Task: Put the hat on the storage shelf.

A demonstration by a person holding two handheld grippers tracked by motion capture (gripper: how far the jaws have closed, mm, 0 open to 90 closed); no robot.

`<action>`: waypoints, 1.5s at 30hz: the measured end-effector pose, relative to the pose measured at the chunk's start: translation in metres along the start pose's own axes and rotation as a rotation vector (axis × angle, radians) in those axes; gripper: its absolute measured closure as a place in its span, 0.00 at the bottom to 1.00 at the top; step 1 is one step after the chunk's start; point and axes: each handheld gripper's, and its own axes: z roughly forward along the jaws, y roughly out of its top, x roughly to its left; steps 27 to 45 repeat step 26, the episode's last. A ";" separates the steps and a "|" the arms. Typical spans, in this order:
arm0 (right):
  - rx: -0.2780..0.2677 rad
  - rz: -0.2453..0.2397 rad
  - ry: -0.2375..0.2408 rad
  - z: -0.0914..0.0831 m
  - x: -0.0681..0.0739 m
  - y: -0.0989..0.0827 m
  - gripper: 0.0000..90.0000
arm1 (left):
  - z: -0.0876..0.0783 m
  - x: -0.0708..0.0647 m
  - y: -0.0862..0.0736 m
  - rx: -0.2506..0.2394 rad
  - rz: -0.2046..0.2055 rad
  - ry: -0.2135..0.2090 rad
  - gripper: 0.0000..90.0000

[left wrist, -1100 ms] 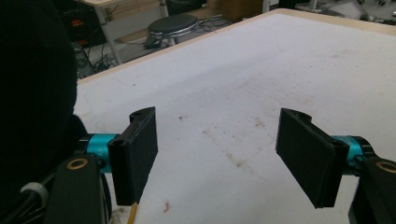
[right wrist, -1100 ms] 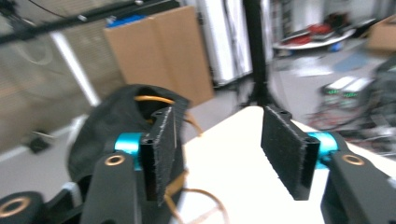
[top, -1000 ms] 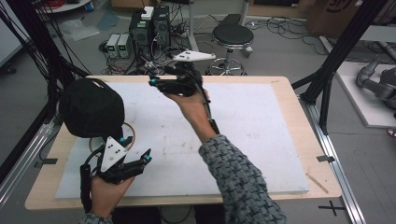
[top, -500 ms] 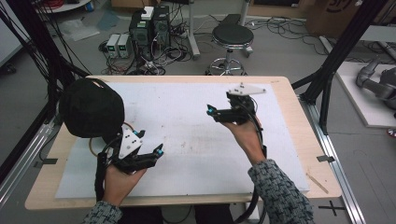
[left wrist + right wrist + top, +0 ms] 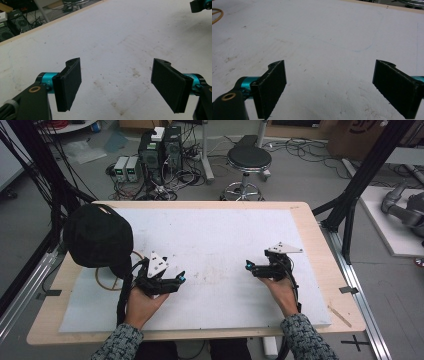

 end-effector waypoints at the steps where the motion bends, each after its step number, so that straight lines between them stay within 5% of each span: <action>1: 0.001 -0.001 -0.001 0.001 -0.001 -0.002 0.13 | 0.000 0.000 0.000 0.000 0.000 0.000 0.27; 45: 0.009 -0.026 -0.027 0.008 0.005 0.001 0.13 | 0.009 0.005 -0.015 0.006 -0.029 0.034 0.28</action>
